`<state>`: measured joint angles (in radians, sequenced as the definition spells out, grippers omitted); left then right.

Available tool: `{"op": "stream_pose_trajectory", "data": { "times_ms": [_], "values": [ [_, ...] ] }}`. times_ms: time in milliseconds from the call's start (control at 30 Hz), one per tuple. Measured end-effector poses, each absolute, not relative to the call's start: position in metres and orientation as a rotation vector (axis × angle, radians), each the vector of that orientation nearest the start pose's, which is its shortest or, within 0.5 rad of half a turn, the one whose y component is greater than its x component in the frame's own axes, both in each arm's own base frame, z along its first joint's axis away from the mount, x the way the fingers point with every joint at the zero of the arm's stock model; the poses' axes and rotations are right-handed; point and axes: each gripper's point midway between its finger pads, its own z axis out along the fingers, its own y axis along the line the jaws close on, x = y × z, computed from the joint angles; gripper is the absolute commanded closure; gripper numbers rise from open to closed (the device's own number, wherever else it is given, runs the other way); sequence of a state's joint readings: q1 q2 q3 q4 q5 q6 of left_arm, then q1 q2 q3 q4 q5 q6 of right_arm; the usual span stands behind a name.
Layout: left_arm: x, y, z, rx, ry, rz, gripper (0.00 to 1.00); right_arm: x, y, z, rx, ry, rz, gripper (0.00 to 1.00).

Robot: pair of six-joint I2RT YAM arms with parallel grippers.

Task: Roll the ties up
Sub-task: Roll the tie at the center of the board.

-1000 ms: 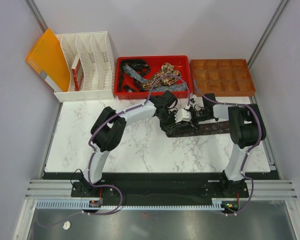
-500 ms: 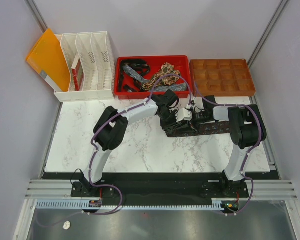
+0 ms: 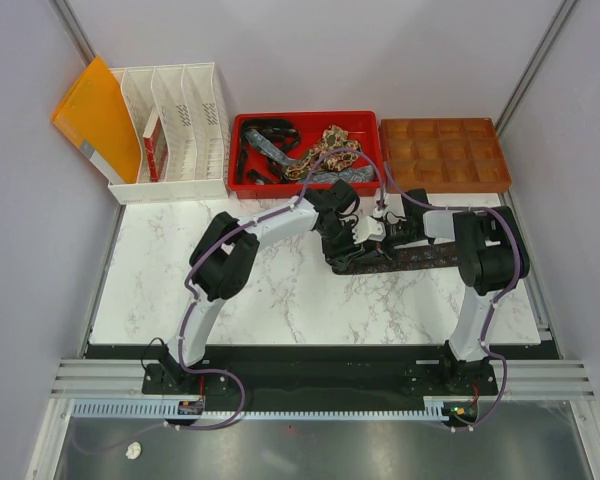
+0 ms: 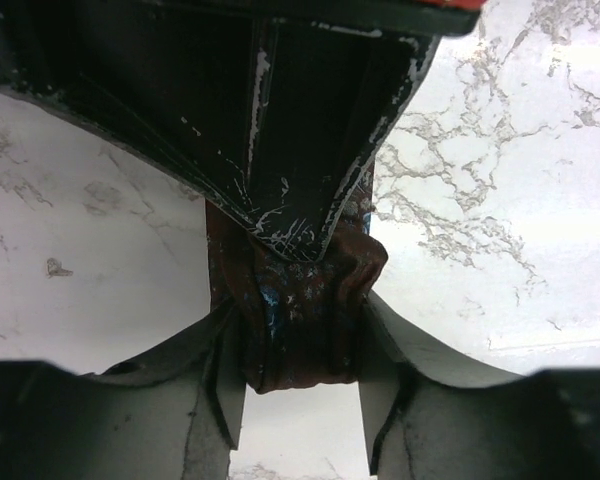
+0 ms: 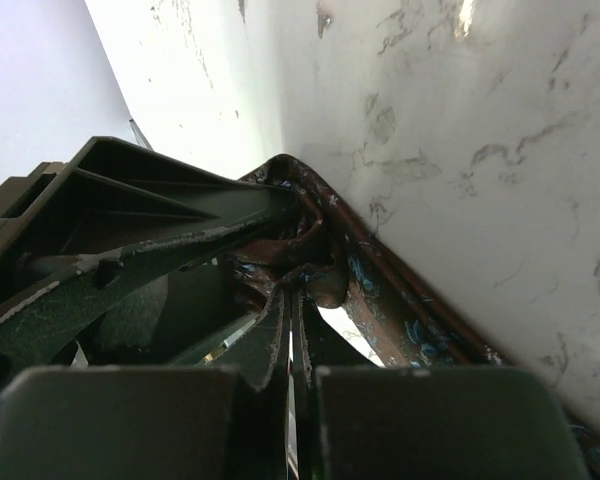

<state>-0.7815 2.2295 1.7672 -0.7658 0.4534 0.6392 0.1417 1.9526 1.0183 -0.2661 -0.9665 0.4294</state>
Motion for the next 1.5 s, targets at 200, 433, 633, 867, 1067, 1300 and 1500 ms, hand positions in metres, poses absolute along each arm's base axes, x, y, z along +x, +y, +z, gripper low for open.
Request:
{"op": "stream_pose_trajectory", "data": {
  "times_ms": [200,433,633,867,1067,1300,1500],
  "values": [
    [0.3,-0.376,0.026,1.87,1.992,-0.67,0.33,0.313,0.195,0.029,0.106,2.717,1.47,1.0],
    [0.297,-0.374,0.027,1.84,1.937,-0.678,0.25,0.314,0.19,0.024,0.072,2.735,1.439,1.0],
    [0.303,-0.365,0.028,1.745,1.945,-0.694,0.03,0.314,0.185,0.019,0.037,2.746,1.398,1.0],
    [0.307,-0.35,0.031,1.631,1.929,-0.786,0.0,0.313,0.182,0.015,0.02,2.759,1.38,1.0],
    [0.308,-0.362,0.038,1.606,1.849,-0.854,0.0,0.313,0.18,0.013,0.004,2.769,1.357,1.0],
    [0.312,-0.382,0.053,1.562,1.756,-0.91,0.03,0.313,0.179,0.012,0.011,2.773,1.364,1.0],
    [0.308,-0.398,0.059,1.54,1.715,-0.928,0.13,0.312,0.18,0.012,0.027,2.771,1.388,1.0]
  ]
}}
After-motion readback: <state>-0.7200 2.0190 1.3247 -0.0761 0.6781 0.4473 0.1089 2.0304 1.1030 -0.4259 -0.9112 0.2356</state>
